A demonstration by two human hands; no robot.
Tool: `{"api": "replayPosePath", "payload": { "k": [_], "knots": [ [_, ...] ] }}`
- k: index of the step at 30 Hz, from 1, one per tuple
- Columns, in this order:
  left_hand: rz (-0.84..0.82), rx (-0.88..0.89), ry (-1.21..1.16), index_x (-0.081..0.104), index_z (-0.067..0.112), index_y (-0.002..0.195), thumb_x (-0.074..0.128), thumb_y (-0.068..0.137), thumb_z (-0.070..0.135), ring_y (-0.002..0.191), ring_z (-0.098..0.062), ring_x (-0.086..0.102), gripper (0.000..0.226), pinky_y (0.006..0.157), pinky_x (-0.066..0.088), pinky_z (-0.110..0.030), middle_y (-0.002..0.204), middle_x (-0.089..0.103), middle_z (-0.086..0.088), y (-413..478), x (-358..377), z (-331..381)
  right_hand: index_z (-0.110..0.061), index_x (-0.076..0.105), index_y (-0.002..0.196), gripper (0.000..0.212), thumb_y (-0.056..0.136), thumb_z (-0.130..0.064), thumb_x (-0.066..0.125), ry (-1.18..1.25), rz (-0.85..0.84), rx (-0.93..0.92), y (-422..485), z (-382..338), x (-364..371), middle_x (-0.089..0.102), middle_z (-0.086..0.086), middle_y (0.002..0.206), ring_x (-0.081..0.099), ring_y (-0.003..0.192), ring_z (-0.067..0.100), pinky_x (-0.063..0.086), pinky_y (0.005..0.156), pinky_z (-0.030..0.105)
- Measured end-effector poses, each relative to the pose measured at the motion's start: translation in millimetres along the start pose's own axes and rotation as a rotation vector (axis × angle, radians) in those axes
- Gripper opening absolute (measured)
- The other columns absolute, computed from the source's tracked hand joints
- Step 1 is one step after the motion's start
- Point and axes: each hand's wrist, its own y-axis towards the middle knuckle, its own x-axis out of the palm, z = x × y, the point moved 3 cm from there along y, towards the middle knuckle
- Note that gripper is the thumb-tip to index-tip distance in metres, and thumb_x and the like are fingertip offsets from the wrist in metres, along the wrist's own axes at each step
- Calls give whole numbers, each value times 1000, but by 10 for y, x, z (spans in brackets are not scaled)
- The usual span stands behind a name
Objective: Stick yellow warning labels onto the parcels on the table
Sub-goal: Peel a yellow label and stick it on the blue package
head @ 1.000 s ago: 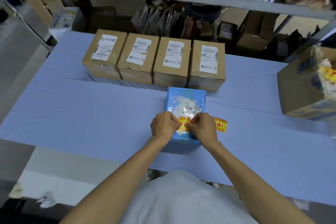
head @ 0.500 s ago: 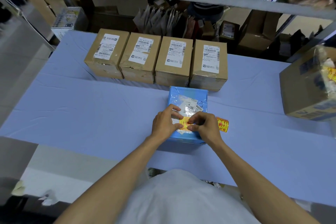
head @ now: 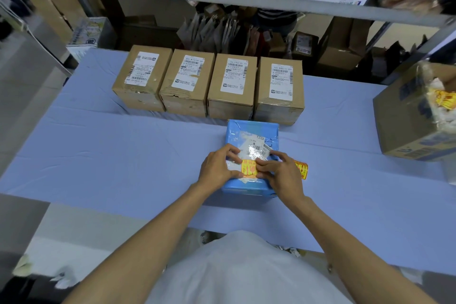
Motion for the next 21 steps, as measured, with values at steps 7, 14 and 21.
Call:
{"api": "replayPosePath", "payload": {
  "k": [7, 14, 21],
  "knots": [
    [31, -180, -342, 59, 13, 108, 64, 78, 1, 81, -8, 56, 33, 69, 43, -17, 88, 60, 6, 49, -166, 16, -16, 77, 92, 12, 84, -21, 70, -101, 5, 21, 97, -196, -91, 72, 5, 108, 56, 117, 22, 49, 81, 33],
    [-279, -168, -474, 45, 16, 115, 34, 92, -7, 98, -14, 50, 35, 73, 43, -23, 115, 49, -5, 132, -164, 399, -22, 71, 102, 26, 79, -9, 72, 483, 59, 42, 166, -598, -270, 70, -5, 85, 65, 73, 4, 54, 69, 19],
    [19, -79, -507, 57, 8, 92, 80, 72, 5, 83, -23, 64, 30, 78, 57, -36, 86, 58, -5, 191, -271, 488, -12, 74, 104, 27, 80, -2, 73, 464, 179, -51, 211, -627, -392, 63, -2, 79, 63, 67, 4, 50, 66, 12]
  ]
}}
